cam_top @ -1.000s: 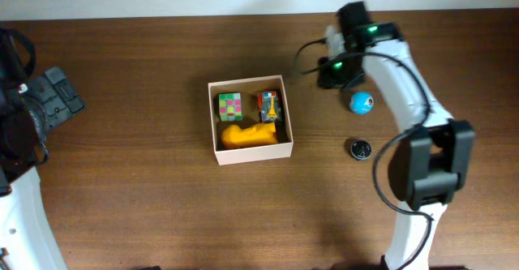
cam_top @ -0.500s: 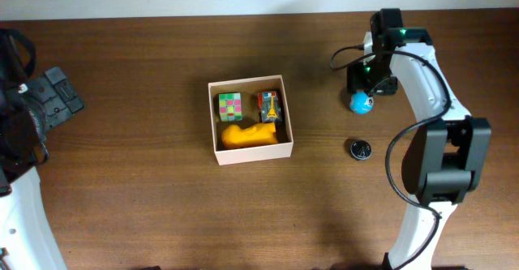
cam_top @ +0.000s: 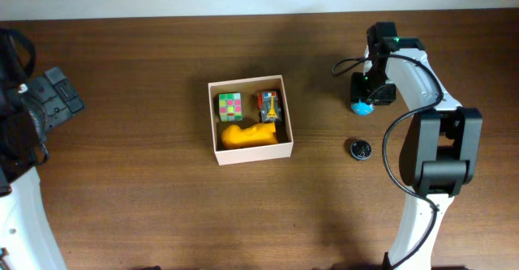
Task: Pack container
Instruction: 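Reach the right gripper to the blue ball and grasp it, then carry the blue ball into the box and release it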
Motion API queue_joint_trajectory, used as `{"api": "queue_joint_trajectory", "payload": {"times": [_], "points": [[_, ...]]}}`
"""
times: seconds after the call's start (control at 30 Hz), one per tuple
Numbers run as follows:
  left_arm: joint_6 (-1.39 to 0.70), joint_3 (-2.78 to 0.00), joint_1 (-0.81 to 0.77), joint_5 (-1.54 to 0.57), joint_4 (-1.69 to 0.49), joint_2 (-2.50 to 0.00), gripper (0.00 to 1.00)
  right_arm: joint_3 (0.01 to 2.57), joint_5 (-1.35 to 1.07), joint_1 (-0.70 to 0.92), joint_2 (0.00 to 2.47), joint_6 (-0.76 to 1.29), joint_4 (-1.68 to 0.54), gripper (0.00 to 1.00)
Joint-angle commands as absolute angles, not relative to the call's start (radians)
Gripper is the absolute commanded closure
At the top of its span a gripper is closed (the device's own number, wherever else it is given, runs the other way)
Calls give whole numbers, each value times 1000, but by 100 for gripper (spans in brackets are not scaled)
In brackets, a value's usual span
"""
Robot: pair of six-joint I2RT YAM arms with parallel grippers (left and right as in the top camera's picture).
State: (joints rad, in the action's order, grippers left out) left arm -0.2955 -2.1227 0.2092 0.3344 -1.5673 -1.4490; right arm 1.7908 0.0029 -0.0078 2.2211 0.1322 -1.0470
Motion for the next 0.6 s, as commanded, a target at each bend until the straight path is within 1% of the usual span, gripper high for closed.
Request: {"api": "queue_joint_trajectory", "payload": {"times": [0.0, 0.07, 0.1, 0.23, 0.37, 0.57], "points": [[-295, -2129, 213, 352, -1568, -1438, 1, 1776, -14, -1, 2241, 140, -1063, 60], [-295, -2129, 213, 352, -1568, -1438, 1, 1776, -14, -1, 2241, 140, -1074, 68], [-295, -2129, 213, 352, -1568, -1438, 1, 1777, -13, -1, 2241, 140, -1079, 71], [-295, -2129, 213, 352, -1568, -1438, 1, 1795, -6, 0, 2224, 140, -1110, 72], [-295, -2129, 213, 352, -1568, -1438, 1, 1884, -6, 22, 2167, 139, -1186, 72], [-295, -2129, 213, 352, -1568, -1438, 1, 2073, -70, 117, 2031, 140, -1311, 80]]}}
